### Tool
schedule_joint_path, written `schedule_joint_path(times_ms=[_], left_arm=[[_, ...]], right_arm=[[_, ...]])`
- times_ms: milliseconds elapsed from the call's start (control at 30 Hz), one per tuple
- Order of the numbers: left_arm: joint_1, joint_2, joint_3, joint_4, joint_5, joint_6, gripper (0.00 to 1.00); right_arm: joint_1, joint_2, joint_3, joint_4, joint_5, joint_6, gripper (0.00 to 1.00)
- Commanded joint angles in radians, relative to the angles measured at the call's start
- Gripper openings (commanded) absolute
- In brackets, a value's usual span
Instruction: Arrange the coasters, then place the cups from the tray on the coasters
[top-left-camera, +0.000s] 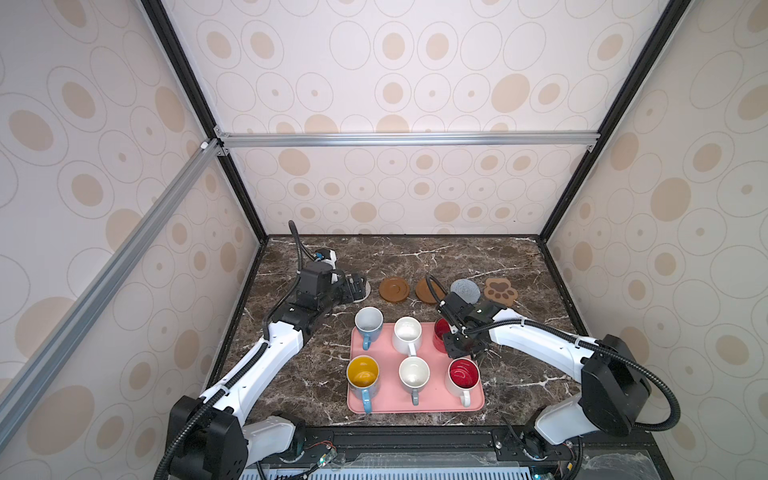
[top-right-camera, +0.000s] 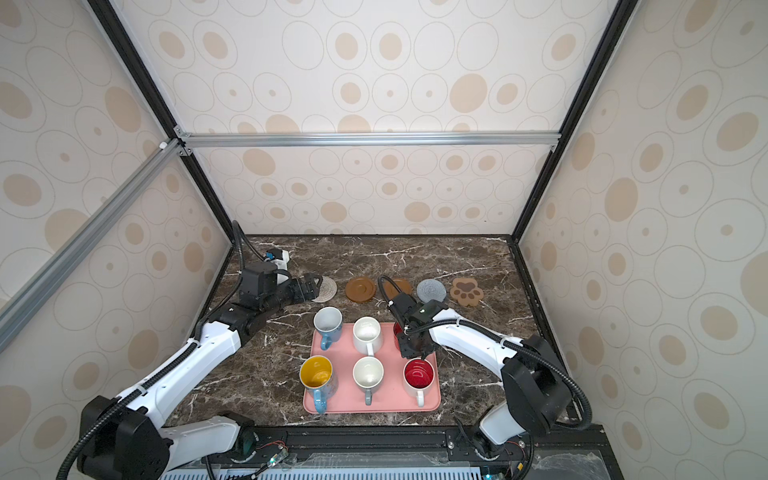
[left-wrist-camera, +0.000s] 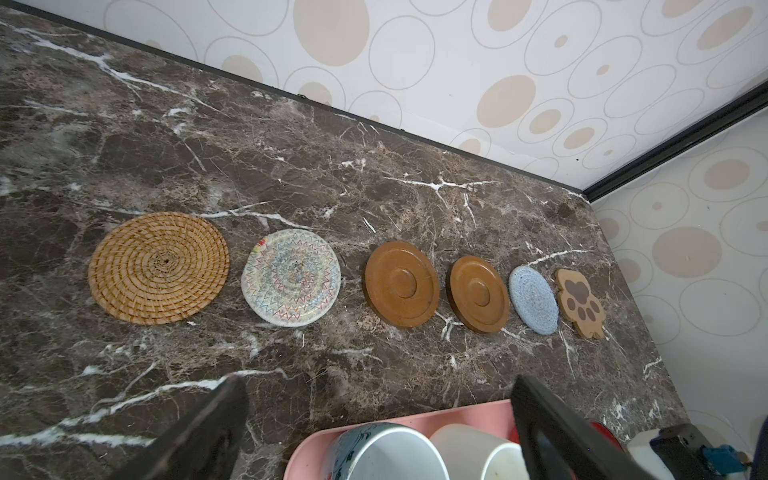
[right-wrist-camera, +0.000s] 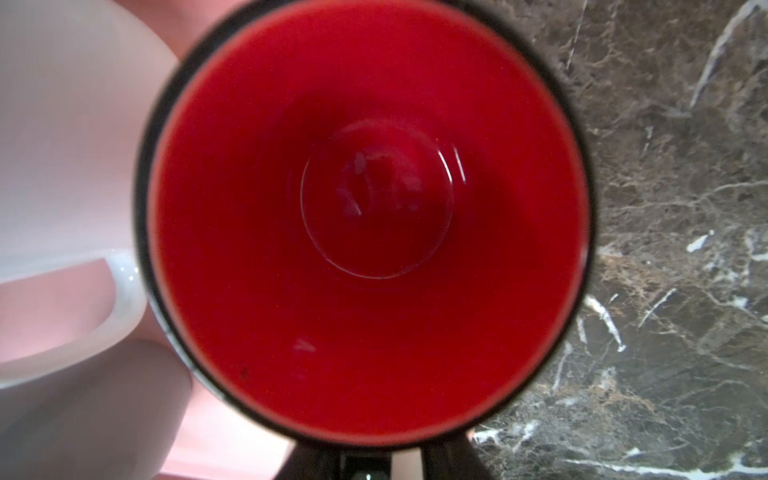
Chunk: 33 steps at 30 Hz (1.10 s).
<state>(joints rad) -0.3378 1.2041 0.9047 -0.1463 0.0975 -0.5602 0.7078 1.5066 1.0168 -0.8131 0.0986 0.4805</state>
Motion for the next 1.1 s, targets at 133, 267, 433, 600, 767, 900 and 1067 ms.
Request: schedule_joint_path(times_ms=[133,267,433,600,767,900,1067], left_arm=[[-0.007,-0.025,0.005,0.011,-0.015,-0.007,1.0],[-0.006,-0.023,0.007,0.012,-0.013,-0.009,1.0],[-0.008,-0.021,0.007,0.011,-0.013,-0.01,1.0],[-0.007,-0.023,0.009,0.012,-0.013,-0.01,1.0],[-0.007,-0.021,0.01,0.016,-0.012,-0.01,1.0],[-0.006,-0.018,0.012,0.017,-0.01,-0.009,1.0],[-0.006,-0.017,0.013,0.019,-0.01,-0.01,1.0]], right_arm=[[0.013,0.025,-0.007,0.007,0.033,-0.007,0.27],[0.016,0.024,-0.006,0.012,0.039,-0.007,0.23],[0.019,0.022,-0.007,0.014,0.042,-0.008,0.19],[0.019,0.018,-0.005,0.014,0.047,-0.009,0.18],[0.02,0.008,-0.004,0.015,0.054,-0.012,0.16],[0.019,0.0,-0.003,0.016,0.057,-0.011,0.14],[0.019,-0.014,0.007,0.014,0.062,-0.012,0.14]])
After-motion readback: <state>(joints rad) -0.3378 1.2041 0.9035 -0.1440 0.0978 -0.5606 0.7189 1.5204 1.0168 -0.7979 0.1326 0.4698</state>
